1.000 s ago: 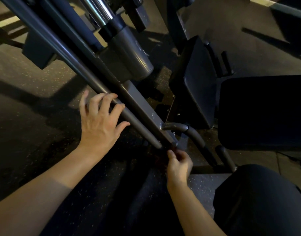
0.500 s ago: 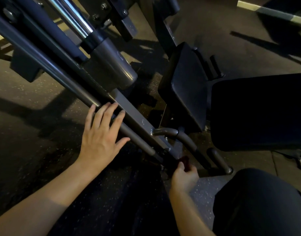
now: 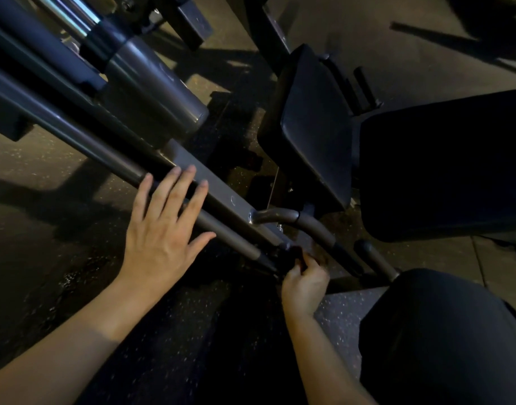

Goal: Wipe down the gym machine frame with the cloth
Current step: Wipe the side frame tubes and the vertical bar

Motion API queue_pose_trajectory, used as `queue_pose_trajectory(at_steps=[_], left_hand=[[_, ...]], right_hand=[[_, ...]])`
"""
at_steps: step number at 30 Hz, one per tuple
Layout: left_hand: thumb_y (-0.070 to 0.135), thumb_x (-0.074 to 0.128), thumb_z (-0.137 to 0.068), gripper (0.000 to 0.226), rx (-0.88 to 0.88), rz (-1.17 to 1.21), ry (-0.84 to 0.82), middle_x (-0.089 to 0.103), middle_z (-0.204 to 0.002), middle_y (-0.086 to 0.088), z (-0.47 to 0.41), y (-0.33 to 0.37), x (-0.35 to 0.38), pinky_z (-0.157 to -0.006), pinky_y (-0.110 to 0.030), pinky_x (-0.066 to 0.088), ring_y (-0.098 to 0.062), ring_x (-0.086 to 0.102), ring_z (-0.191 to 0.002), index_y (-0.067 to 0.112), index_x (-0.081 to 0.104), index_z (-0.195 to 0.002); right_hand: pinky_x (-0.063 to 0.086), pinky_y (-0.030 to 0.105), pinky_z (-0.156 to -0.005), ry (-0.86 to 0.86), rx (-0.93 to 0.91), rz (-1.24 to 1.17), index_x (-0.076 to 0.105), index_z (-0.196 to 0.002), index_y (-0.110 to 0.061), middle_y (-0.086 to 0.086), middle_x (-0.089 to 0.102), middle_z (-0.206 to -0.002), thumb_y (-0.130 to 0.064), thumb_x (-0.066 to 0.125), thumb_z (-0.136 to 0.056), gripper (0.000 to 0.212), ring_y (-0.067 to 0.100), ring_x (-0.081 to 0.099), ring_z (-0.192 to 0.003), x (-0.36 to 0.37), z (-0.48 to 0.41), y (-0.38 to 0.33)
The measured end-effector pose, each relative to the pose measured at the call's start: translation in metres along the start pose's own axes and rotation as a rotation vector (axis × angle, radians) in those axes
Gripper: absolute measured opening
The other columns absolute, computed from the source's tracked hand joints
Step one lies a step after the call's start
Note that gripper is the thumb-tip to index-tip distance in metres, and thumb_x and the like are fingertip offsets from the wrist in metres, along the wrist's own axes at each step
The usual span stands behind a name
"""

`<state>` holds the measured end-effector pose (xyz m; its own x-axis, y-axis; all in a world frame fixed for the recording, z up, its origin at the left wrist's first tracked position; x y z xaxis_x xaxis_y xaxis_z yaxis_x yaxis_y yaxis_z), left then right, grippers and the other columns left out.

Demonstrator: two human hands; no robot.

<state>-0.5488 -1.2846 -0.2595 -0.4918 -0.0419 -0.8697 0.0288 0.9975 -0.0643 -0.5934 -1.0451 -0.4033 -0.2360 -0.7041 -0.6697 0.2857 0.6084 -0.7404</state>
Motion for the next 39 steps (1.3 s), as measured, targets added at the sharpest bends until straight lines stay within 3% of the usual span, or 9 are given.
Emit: queue_pose_trajectory(at_steps=[6, 10, 15, 20, 25, 29, 31, 34, 39], left_hand=[[0.047, 0.08, -0.08, 0.095, -0.012, -0.026, -0.002, 0.027, -0.165, -0.02, -0.001, -0.002, 0.007, -0.125, -0.058, 0.013, -0.035, 0.02, -0.155, 0.005, 0.039, -0.155], [0.045, 0.08, -0.08, 0.095, -0.009, -0.018, -0.007, 0.025, -0.165, -0.02, 0.0, -0.001, 0.007, -0.125, -0.059, 0.014, -0.035, 0.018, -0.156, 0.004, 0.039, -0.155], [0.045, 0.082, -0.078, 0.097, -0.016, 0.004, 0.006, 0.027, -0.164, -0.022, -0.001, -0.002, 0.007, -0.124, -0.061, 0.016, -0.037, 0.022, -0.154, 0.003, 0.039, -0.154], [0.046, 0.079, -0.086, 0.089, -0.004, 0.004, 0.016, 0.028, -0.164, -0.022, 0.0, -0.003, 0.009, -0.124, -0.061, 0.017, -0.037, 0.021, -0.154, 0.003, 0.039, -0.154], [0.054, 0.065, -0.084, 0.09, 0.003, 0.001, -0.001, 0.027, -0.164, -0.021, 0.0, -0.003, 0.01, -0.123, -0.062, 0.018, -0.036, 0.02, -0.155, 0.004, 0.038, -0.155], [0.054, 0.064, -0.085, 0.09, -0.001, -0.002, -0.014, 0.026, -0.164, -0.021, 0.0, -0.002, 0.008, -0.124, -0.061, 0.017, -0.036, 0.019, -0.155, 0.004, 0.037, -0.155], [0.054, 0.063, -0.086, 0.09, -0.001, -0.006, -0.02, 0.025, -0.165, -0.021, 0.0, -0.001, 0.009, -0.124, -0.06, 0.016, -0.036, 0.018, -0.156, 0.004, 0.036, -0.155], [0.046, 0.078, -0.086, 0.09, -0.011, 0.0, 0.003, 0.027, -0.164, -0.022, 0.0, 0.0, 0.008, -0.124, -0.061, 0.016, -0.037, 0.02, -0.155, 0.003, 0.038, -0.154], [0.044, 0.083, -0.079, 0.097, -0.022, 0.002, -0.027, 0.026, -0.164, -0.022, -0.001, 0.001, 0.007, -0.123, -0.062, 0.017, -0.037, 0.019, -0.155, 0.002, 0.038, -0.154]], right_hand=[[0.045, 0.028, -0.101, -0.036, -0.225, -0.134, 0.07, -0.125, -0.018, -0.013, 0.049, -0.117, -0.013, 0.064, -0.097, 0.029, 0.01, 0.055, -0.111, 0.003, 0.009, -0.029], [0.048, 0.038, -0.104, -0.011, 0.054, -0.036, 0.071, -0.121, -0.021, 0.002, 0.067, -0.116, -0.017, 0.06, -0.098, 0.026, 0.023, 0.062, -0.114, -0.001, -0.013, 0.006], [0.044, 0.027, -0.1, -0.096, -0.252, -0.11, 0.07, -0.127, -0.018, -0.009, 0.05, -0.119, -0.017, 0.062, -0.099, 0.029, 0.007, 0.05, -0.11, 0.004, 0.002, -0.031], [0.05, 0.045, -0.104, -0.088, -0.003, -0.077, 0.07, -0.117, -0.025, -0.002, 0.066, -0.112, -0.023, 0.056, -0.099, 0.023, 0.019, 0.063, -0.111, 0.002, -0.016, 0.002], [0.036, 0.016, -0.104, -0.148, -0.291, -0.148, 0.067, -0.131, -0.024, -0.013, 0.048, -0.118, -0.019, 0.06, -0.101, 0.031, -0.002, 0.046, -0.113, 0.001, 0.001, -0.036], [0.046, 0.034, -0.102, -0.076, 0.023, -0.036, 0.068, -0.126, -0.025, -0.003, 0.062, -0.113, -0.022, 0.056, -0.102, 0.027, 0.019, 0.059, -0.114, -0.006, -0.011, 0.001], [0.044, 0.035, -0.102, -0.078, 0.119, -0.017, 0.068, -0.124, -0.022, 0.004, 0.064, -0.117, -0.02, 0.056, -0.102, 0.026, 0.024, 0.058, -0.116, -0.006, -0.014, 0.007], [0.039, 0.023, -0.096, -0.119, 0.004, -0.067, 0.069, -0.124, -0.019, 0.004, 0.064, -0.119, -0.018, 0.057, -0.101, 0.026, 0.021, 0.06, -0.115, -0.003, -0.009, -0.014], [0.041, 0.022, -0.108, -0.22, -0.269, -0.18, 0.067, -0.13, -0.02, -0.007, 0.05, -0.125, -0.018, 0.058, -0.102, 0.03, 0.003, 0.051, -0.117, -0.011, 0.018, -0.061]])
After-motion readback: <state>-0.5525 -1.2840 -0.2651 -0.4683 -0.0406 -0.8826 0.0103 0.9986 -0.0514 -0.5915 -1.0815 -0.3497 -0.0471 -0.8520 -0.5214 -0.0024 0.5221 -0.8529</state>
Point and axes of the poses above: each hand's wrist, its own z-axis away from the middle knuckle, its own x-axis out of the palm, y = z × x, the point moved 4 cm from there along -z, towards the middle knuckle
